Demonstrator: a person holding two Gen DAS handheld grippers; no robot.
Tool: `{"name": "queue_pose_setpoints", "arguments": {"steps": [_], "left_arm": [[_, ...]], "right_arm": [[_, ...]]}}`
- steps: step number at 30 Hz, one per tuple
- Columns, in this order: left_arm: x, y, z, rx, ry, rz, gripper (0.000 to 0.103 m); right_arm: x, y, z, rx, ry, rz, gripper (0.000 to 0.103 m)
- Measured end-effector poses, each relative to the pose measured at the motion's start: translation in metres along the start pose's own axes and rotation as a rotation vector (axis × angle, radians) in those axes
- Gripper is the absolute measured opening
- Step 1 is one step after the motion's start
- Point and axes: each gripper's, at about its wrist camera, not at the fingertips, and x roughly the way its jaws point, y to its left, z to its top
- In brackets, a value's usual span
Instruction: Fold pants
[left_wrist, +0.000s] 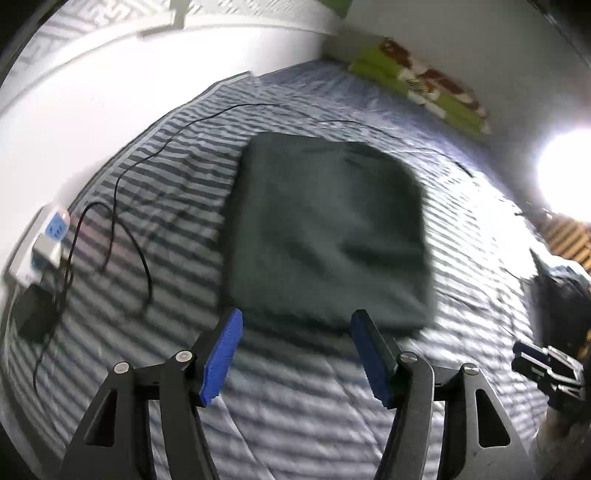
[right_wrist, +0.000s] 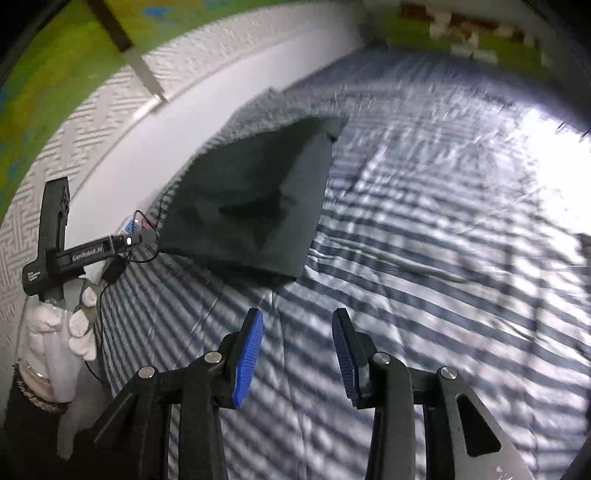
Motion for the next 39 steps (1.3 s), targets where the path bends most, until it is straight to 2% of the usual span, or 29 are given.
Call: {"name": "queue_pose_setpoints", "arguments": {"steps": [3,6,8,10,15,20,23,28,33,39], "left_arm": [[-0.039,-0.032,-0.023,0.012,-0.032,-0.024,0.072],[-0.099,-0.077,-0.055,0.046,-0.079,-0.031,0.074],[-0.132,-0.096,-0.073,0.051,-0.111,-0.048,0.080],[-0.164,-0.113,-0.095,0.051,-0.145,-0.059,0.082],[-0.227,-0.153,-0.141,0.099,-0.203,-0.031,0.087],[-0.273,-0.169,-0.180,0.101,-0.288,-0.002,0.097],[-0.292,-0.176,-0.200,0.107,-0.305,0.006,0.101],[-0.313,-0.179,-0.229,0.115,-0.328,0.018,0.102],[-0.319,-0.170,-0.247,0.088,-0.318,0.017,0.102],[-0.319,-0.158,-0.260,0.064,-0.300,0.028,0.102]], "right_arm": [[-0.046,0.015,-0.016,-0.014,-0.063,-0.023,0.036],[-0.090,0.031,-0.038,-0.038,-0.122,-0.051,0.037],[-0.111,0.044,-0.051,-0.067,-0.150,-0.082,0.038],[-0.135,0.055,-0.069,-0.096,-0.186,-0.105,0.039],[-0.185,0.068,-0.105,-0.088,-0.274,-0.148,0.043],[-0.222,0.068,-0.139,-0.068,-0.326,-0.199,0.049],[-0.234,0.068,-0.159,-0.062,-0.329,-0.220,0.050],[-0.245,0.077,-0.184,-0.074,-0.316,-0.229,0.051],[-0.247,0.088,-0.194,-0.078,-0.313,-0.211,0.051],[-0.247,0.108,-0.205,-0.127,-0.323,-0.234,0.052]]}}
